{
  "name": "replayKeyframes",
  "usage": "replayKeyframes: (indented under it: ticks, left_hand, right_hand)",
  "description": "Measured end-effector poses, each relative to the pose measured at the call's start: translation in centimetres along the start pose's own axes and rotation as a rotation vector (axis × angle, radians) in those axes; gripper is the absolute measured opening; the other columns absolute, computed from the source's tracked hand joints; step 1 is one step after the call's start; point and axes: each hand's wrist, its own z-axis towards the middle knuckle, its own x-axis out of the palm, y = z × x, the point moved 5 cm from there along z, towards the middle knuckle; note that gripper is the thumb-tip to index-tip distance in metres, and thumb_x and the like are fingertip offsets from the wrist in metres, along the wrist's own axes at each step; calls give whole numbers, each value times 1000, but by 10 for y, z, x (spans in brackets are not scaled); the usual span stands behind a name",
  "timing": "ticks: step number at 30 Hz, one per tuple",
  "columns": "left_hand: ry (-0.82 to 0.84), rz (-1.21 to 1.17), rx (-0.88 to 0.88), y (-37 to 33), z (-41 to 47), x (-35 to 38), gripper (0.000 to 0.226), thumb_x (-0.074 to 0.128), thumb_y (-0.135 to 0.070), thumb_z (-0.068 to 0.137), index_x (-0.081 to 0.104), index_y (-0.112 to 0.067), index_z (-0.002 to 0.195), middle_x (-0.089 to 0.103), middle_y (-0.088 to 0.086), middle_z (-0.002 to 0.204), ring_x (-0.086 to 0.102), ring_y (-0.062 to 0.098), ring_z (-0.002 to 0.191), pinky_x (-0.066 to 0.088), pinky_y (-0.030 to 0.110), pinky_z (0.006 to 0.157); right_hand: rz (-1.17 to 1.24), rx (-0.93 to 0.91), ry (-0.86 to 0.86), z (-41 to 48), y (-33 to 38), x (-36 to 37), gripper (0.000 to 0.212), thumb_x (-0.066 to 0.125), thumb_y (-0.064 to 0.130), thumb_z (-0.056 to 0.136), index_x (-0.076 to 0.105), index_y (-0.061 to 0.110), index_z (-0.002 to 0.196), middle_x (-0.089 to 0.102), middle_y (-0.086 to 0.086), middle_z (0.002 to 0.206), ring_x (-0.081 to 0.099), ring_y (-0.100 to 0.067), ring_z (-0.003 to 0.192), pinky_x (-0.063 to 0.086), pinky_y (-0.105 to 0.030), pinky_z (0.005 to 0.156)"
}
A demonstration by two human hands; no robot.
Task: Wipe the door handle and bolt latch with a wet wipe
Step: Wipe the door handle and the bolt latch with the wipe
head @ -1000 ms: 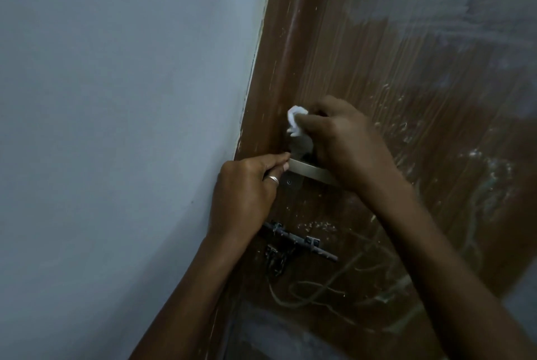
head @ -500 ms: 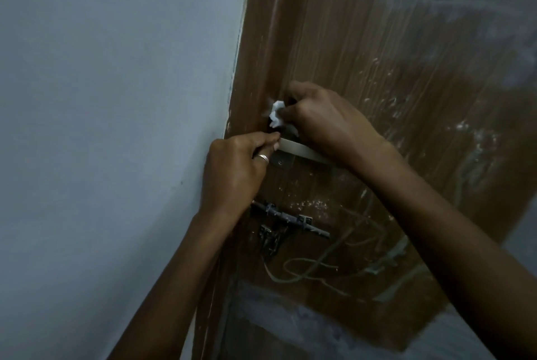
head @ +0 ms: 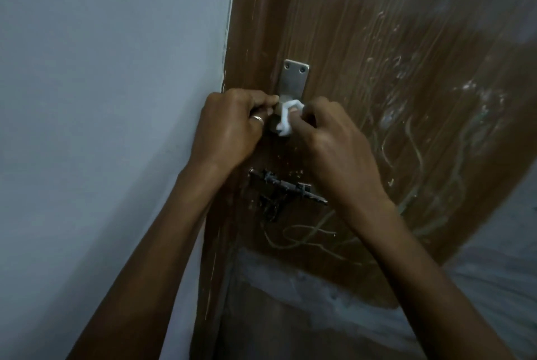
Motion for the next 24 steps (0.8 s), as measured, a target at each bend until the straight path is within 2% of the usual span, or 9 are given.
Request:
replayKeyframes:
  ticks: [3, 6, 9, 13, 15, 19, 24]
  left_hand:
    - [-7, -28, 2, 1, -1, 2, 26, 68, -18, 92, 72, -19, 118, 73, -2, 115, 67, 10, 106, 47, 14, 95]
    - [-28, -57, -12, 3, -2, 3, 26, 69, -18, 92, 72, -18, 117, 73, -3, 113, 67, 8, 105, 49, 15, 95]
    - [-37, -51, -22, 3, -2, 4, 26, 69, -19, 92, 72, -19, 118, 73, -4, 114, 67, 8, 106, 46, 11, 95]
    - [-25, -32, -34, 3, -2, 4, 26, 67, -21, 93, 71, -21, 119, 72, -5, 117, 65, 6, 107, 39, 0, 90]
    - [-18, -41, -40, 3, -2, 3, 26, 67, -22, 93, 71, -21, 119, 72, -5, 117, 65, 5, 107, 39, -2, 89]
    - [-20, -46, -24, 3, -1, 3, 27, 66, -21, 94, 71, -21, 120, 72, -4, 117, 66, 6, 107, 48, 13, 95]
    - [-44, -51, -23, 6, -1, 5, 25, 68, -21, 92, 72, -21, 117, 74, -5, 113, 58, -8, 99, 38, -4, 87]
  right_hand:
    - [-40, 109, -107, -34, -22, -3, 37, 68, 3, 92, 62, 2, 129, 59, -14, 104, 54, -24, 88, 45, -28, 66]
    - [57, 271, -242, -65, -16, 4, 38, 68, -7, 87, 66, -1, 125, 62, -16, 98, 55, -26, 83, 38, -26, 65]
    - [149, 256, -196, -68, 9, 39, 48, 70, -8, 82, 64, -1, 129, 62, -16, 100, 56, -26, 85, 43, -28, 64]
    - [229, 271, -189, -33, 22, 75, 42, 49, 10, 97, 57, 1, 137, 59, -14, 106, 50, -21, 93, 45, -29, 70]
    - [223, 273, -232, -19, 25, 83, 37, 54, 7, 98, 58, -1, 134, 59, -15, 103, 46, -20, 90, 43, -29, 70]
    - [214, 276, -243, -8, 37, 88, 31, 63, 5, 95, 63, -1, 126, 60, -16, 106, 44, -20, 91, 46, -31, 70]
    - [191, 247, -234, -21, 23, 81, 39, 50, 10, 98, 59, 0, 134, 59, -16, 107, 45, -21, 93, 45, -30, 71]
